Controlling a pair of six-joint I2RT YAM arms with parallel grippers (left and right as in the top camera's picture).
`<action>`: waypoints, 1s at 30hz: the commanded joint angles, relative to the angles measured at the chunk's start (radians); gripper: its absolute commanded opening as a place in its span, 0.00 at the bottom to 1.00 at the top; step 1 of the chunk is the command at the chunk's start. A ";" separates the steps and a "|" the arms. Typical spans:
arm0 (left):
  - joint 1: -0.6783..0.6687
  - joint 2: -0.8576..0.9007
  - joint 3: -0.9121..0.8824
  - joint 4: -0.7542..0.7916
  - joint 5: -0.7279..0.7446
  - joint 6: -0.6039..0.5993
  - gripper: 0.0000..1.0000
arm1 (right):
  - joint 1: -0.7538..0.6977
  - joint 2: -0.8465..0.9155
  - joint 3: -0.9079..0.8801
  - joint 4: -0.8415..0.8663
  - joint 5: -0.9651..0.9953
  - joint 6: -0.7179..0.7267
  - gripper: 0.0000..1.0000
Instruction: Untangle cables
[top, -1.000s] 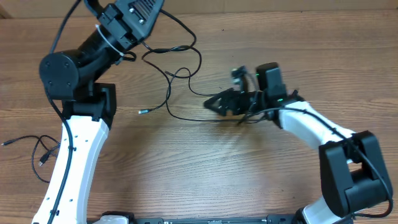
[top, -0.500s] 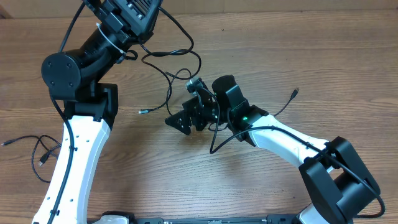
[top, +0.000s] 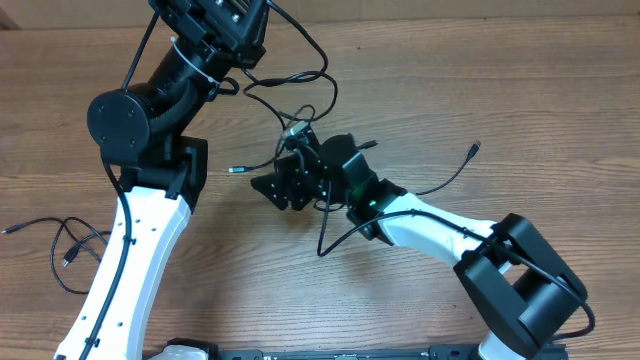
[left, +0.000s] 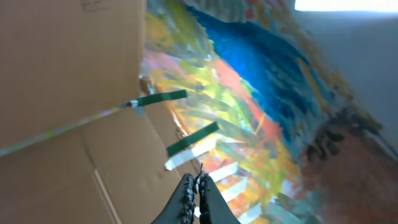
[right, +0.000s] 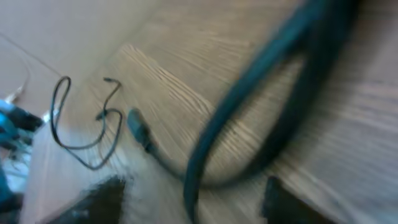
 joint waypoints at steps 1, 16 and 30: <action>-0.013 -0.010 0.010 0.043 -0.055 -0.028 0.04 | 0.017 0.037 0.008 0.006 0.075 0.005 0.30; 0.262 -0.010 0.010 -0.301 -0.146 0.348 0.04 | -0.092 0.028 0.008 -0.665 -0.089 0.104 0.04; 0.381 -0.010 0.010 -0.798 -0.253 0.591 0.04 | -0.389 0.028 0.008 -0.895 0.105 0.165 0.04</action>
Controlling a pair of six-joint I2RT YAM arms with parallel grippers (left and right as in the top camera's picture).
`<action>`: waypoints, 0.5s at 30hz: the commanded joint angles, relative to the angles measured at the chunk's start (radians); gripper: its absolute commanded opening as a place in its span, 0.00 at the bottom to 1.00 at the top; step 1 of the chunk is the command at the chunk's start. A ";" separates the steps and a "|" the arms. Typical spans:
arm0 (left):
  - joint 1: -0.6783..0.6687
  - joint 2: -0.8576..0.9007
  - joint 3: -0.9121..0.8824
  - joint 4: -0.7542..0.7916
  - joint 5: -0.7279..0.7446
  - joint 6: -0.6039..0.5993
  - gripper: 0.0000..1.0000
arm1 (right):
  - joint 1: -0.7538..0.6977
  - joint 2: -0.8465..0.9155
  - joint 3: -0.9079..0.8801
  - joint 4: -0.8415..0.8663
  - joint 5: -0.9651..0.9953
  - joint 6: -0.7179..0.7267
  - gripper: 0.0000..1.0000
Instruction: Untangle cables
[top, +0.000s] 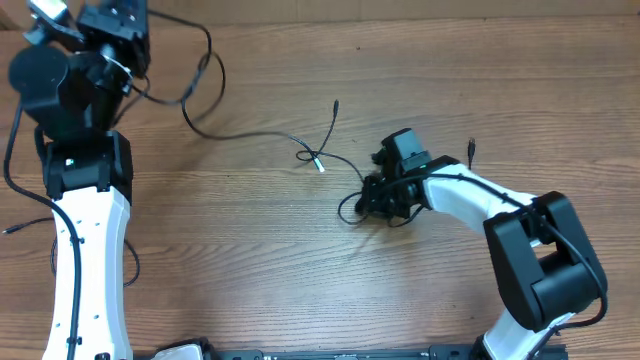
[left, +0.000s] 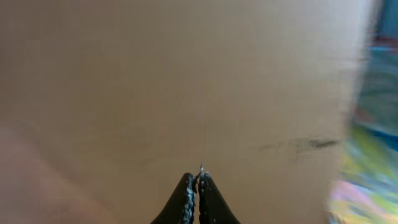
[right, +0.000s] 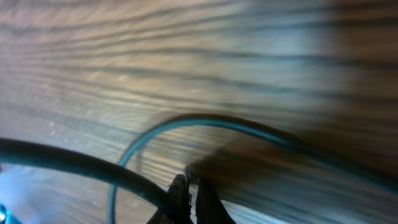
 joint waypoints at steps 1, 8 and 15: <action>0.002 -0.010 0.009 -0.136 -0.140 0.121 0.04 | -0.057 0.006 -0.004 -0.043 0.155 0.006 0.04; -0.010 -0.006 0.009 -0.434 -0.397 0.315 0.04 | -0.160 -0.052 -0.004 -0.001 0.045 -0.105 0.04; -0.010 -0.005 0.009 -0.558 -0.525 0.316 0.04 | -0.262 -0.185 -0.004 0.146 -0.111 -0.167 0.04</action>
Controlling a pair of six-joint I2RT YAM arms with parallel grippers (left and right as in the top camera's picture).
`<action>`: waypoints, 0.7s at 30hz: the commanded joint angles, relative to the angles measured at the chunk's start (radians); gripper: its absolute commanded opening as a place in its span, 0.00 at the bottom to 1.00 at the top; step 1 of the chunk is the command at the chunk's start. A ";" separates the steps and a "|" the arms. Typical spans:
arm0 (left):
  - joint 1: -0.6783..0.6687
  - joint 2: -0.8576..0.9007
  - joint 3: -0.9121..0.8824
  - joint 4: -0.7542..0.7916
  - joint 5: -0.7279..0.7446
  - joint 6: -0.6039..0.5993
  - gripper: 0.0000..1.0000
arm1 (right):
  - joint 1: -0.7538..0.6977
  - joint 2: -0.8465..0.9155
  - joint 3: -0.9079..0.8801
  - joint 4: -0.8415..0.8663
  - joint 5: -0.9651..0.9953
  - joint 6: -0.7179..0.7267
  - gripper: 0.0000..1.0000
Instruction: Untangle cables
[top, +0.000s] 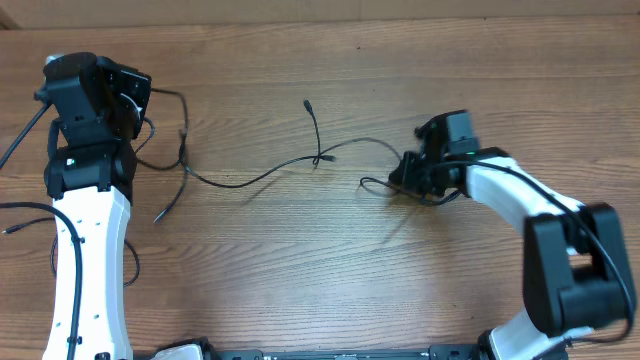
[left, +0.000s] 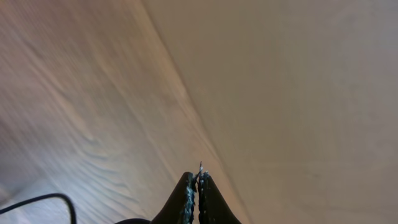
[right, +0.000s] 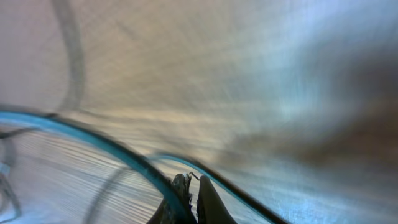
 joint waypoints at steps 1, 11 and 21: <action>-0.007 -0.005 0.009 -0.020 -0.098 0.053 0.04 | -0.048 -0.103 0.003 0.067 -0.105 -0.054 0.04; -0.007 0.068 0.009 -0.111 -0.145 0.108 0.04 | -0.184 -0.137 0.003 0.364 -0.422 0.060 0.04; -0.002 0.124 0.014 0.132 0.208 0.431 0.04 | -0.169 -0.134 0.003 -0.040 0.027 0.060 0.33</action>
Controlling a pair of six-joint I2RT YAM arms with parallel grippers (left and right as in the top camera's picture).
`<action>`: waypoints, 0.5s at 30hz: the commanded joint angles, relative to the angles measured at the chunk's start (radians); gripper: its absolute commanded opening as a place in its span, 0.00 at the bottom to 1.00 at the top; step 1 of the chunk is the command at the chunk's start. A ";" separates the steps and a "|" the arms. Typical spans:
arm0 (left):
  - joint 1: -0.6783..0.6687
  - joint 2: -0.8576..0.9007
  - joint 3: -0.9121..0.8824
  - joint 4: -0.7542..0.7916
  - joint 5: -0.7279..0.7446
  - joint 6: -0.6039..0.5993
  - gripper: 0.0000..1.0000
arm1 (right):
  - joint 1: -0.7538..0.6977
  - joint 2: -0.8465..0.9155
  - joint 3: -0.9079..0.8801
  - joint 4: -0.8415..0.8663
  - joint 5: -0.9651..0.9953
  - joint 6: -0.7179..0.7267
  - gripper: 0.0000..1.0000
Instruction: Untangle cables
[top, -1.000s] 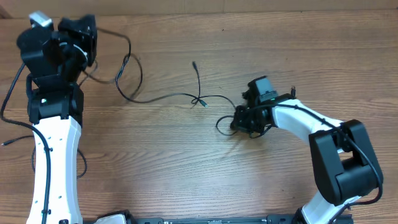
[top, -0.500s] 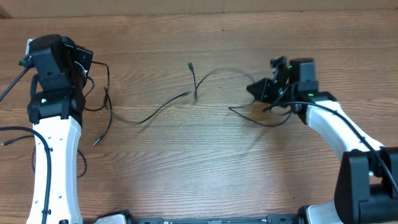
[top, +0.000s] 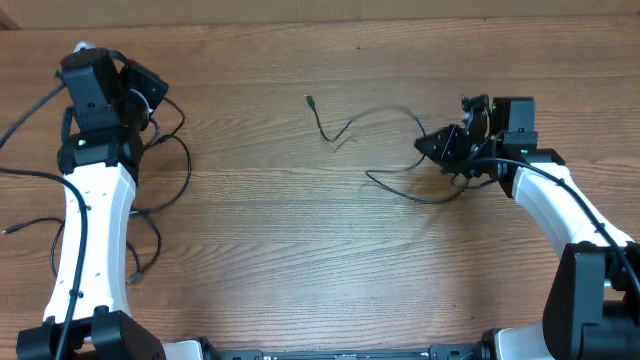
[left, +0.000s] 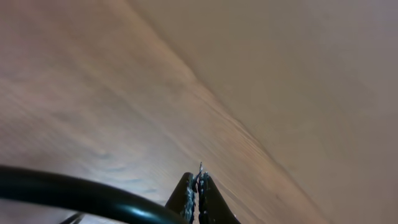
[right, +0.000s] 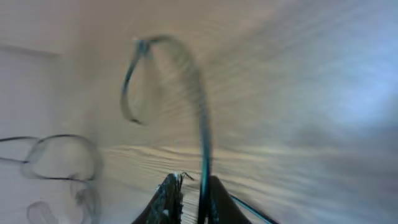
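Note:
Two thin black cables lie apart on the wooden table. One cable (top: 178, 150) hangs in loops beside the left arm; my left gripper (top: 140, 85) (left: 198, 182) is shut on it at the far back left, and it crosses the left wrist view as a thick black line (left: 74, 193). The other cable (top: 345, 125) runs from its plug (top: 310, 100) to my right gripper (top: 437, 148) (right: 194, 182), with a loop (top: 400, 192) in front of it. The right jaws stand slightly apart, and this cable (right: 202, 124) passes between them against one finger.
More black cable (top: 20, 226) lies at the front left edge beside the left arm's white link (top: 90, 230). The right arm's white link (top: 560, 200) reaches in from the front right. A pale wall (left: 311, 62) rises behind the table's far edge.
The line stretched from left gripper to right gripper, crossing at mid-table, is now two separate cables. My right gripper has moved right and back, and its jaws have parted. The left one stays shut.
Both grippers were at a tangle near the table's middle. Then my left gripper was at the far left with cable trailing, the right one shut by the remaining knot. Then the cables were stretched between them, and now each lies on its own side.

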 joint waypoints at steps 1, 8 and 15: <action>0.000 0.003 0.016 0.090 0.094 0.158 0.04 | 0.006 -0.015 0.002 -0.073 0.173 0.008 0.38; 0.040 0.027 0.095 0.269 -0.035 0.289 0.05 | 0.025 -0.014 0.002 -0.177 0.171 0.008 0.98; 0.117 0.226 0.383 0.212 -0.049 0.367 0.06 | 0.093 -0.014 0.002 -0.185 0.171 0.008 1.00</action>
